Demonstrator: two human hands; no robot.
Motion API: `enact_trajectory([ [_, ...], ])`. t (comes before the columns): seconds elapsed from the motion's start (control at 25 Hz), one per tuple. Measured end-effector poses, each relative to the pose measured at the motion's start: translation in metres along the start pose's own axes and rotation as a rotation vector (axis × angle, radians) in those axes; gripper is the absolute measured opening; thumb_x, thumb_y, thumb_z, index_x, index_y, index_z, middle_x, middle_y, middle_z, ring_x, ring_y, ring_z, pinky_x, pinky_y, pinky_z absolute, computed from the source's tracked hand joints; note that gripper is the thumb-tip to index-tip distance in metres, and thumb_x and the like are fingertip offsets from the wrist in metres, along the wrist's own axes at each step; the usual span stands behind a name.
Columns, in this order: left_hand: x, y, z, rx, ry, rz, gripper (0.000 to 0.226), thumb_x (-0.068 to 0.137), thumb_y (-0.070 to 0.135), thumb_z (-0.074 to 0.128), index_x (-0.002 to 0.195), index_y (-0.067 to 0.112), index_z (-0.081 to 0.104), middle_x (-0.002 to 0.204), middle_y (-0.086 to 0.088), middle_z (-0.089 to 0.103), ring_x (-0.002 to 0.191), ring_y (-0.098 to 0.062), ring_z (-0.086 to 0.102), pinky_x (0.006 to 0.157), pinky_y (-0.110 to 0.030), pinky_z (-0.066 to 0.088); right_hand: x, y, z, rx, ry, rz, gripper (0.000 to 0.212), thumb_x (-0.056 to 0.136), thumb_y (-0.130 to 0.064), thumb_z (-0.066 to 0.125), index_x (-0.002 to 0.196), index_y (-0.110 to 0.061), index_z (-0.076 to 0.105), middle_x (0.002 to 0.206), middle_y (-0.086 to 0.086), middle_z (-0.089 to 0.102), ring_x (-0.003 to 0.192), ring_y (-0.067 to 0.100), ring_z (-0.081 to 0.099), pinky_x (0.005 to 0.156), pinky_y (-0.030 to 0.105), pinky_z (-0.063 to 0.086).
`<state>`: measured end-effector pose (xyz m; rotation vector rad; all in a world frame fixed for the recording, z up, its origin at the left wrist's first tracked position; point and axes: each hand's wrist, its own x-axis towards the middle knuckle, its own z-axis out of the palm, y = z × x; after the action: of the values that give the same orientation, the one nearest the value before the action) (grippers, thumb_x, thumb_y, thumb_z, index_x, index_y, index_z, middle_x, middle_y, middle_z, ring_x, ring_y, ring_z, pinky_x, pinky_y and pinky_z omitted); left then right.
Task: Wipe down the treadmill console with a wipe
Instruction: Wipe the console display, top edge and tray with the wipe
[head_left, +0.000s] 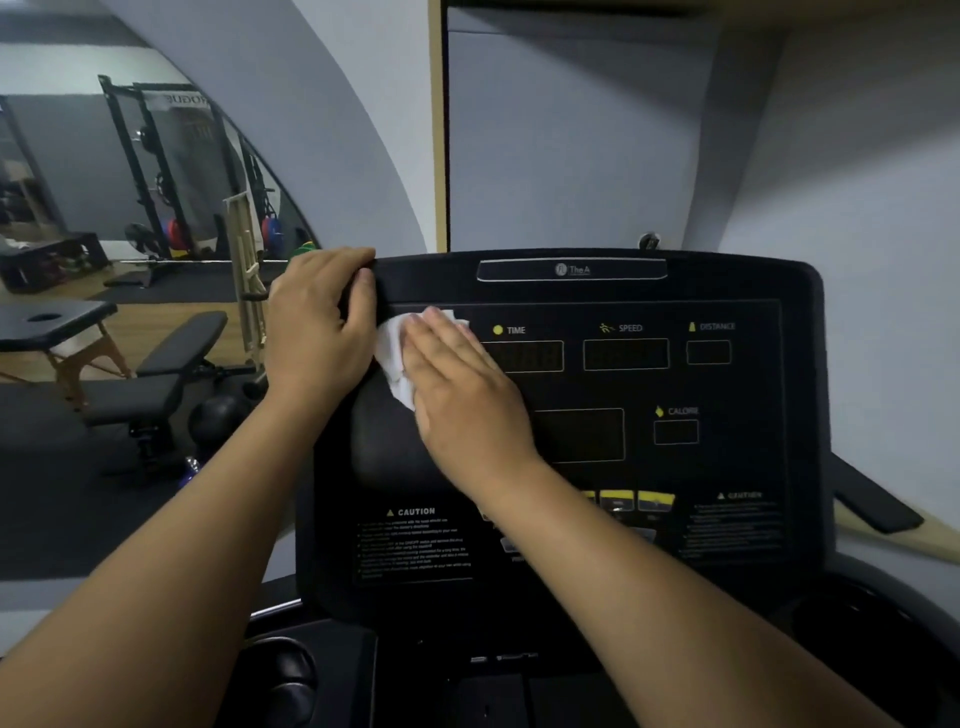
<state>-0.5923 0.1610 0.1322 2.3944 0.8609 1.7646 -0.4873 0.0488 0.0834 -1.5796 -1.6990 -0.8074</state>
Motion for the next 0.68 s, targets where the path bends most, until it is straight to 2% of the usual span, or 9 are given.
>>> enact_trajectory([
  [0.12, 0.000, 0.000, -0.001, 0.017, -0.014, 0.000, 0.035, 0.097, 0.025, 0.047, 0.121, 0.011, 0.068, 0.120, -0.007, 0.069, 0.117, -0.025, 0.057, 0.104, -0.046, 0.043, -0.015, 0.036, -0.023, -0.089, 0.008, 0.020, 0.042, 0.084, 0.003, 0.062, 0.126, 0.005, 0.058, 0.133, 0.019, 0.058, 0.128, 0.032, 0.051, 0.112, 0.045, 0.036],
  [0.24, 0.000, 0.003, -0.001, 0.082, -0.027, -0.013, 0.036, 0.096, 0.028, 0.049, 0.123, 0.011, 0.066, 0.122, -0.007, 0.068, 0.119, -0.025, 0.056, 0.105, -0.048, 0.040, -0.047, 0.084, -0.051, -0.184, 0.101, 0.236, 0.040, 0.089, 0.001, 0.058, 0.129, 0.002, 0.056, 0.135, 0.017, 0.056, 0.130, 0.028, 0.050, 0.111, 0.046, 0.035],
  [0.36, -0.003, 0.004, 0.001, 0.142, -0.039, 0.022, 0.038, 0.096, 0.027, 0.050, 0.126, 0.007, 0.064, 0.124, -0.009, 0.067, 0.121, -0.029, 0.056, 0.107, -0.050, 0.038, -0.053, 0.088, -0.052, -0.169, 0.197, 0.390, 0.042, 0.087, 0.008, 0.054, 0.128, 0.003, 0.057, 0.134, 0.017, 0.057, 0.131, 0.030, 0.049, 0.107, 0.049, 0.041],
  [0.44, -0.005, 0.001, 0.002, 0.138, -0.033, 0.052, 0.038, 0.099, 0.021, 0.048, 0.130, 0.004, 0.062, 0.127, -0.011, 0.066, 0.123, -0.031, 0.055, 0.108, -0.050, 0.037, -0.038, 0.066, -0.036, -0.154, 0.218, 0.307, 0.048, 0.077, 0.016, 0.051, 0.122, 0.005, 0.061, 0.127, 0.020, 0.061, 0.125, 0.037, 0.053, 0.106, 0.052, 0.040],
  [0.52, -0.007, -0.001, 0.002, 0.141, -0.020, 0.079, 0.038, 0.100, 0.017, 0.046, 0.131, 0.002, 0.061, 0.127, -0.013, 0.066, 0.124, -0.033, 0.055, 0.108, -0.051, 0.038, -0.018, 0.035, -0.021, -0.113, 0.189, 0.124, 0.049, 0.075, 0.010, 0.042, 0.118, 0.005, 0.065, 0.123, 0.021, 0.064, 0.120, 0.040, 0.056, 0.106, 0.055, 0.039],
  [0.6, -0.008, -0.002, 0.002, 0.147, -0.011, 0.088, 0.037, 0.100, 0.016, 0.046, 0.131, 0.001, 0.061, 0.127, -0.014, 0.066, 0.124, -0.034, 0.056, 0.107, -0.051, 0.039, -0.009, 0.008, -0.009, -0.088, 0.083, -0.058, 0.051, 0.078, 0.000, 0.035, 0.119, 0.005, 0.065, 0.126, 0.021, 0.062, 0.123, 0.040, 0.054, 0.107, 0.055, 0.038],
  [0.68, -0.009, -0.001, 0.002, 0.139, -0.012, 0.077, 0.037, 0.100, 0.016, 0.047, 0.132, 0.002, 0.061, 0.127, -0.013, 0.066, 0.124, -0.033, 0.055, 0.108, -0.051, 0.038, -0.016, -0.004, -0.004, -0.090, -0.083, -0.201, 0.049, 0.083, -0.003, 0.038, 0.124, 0.004, 0.061, 0.133, 0.019, 0.058, 0.129, 0.036, 0.049, 0.110, 0.049, 0.036],
])
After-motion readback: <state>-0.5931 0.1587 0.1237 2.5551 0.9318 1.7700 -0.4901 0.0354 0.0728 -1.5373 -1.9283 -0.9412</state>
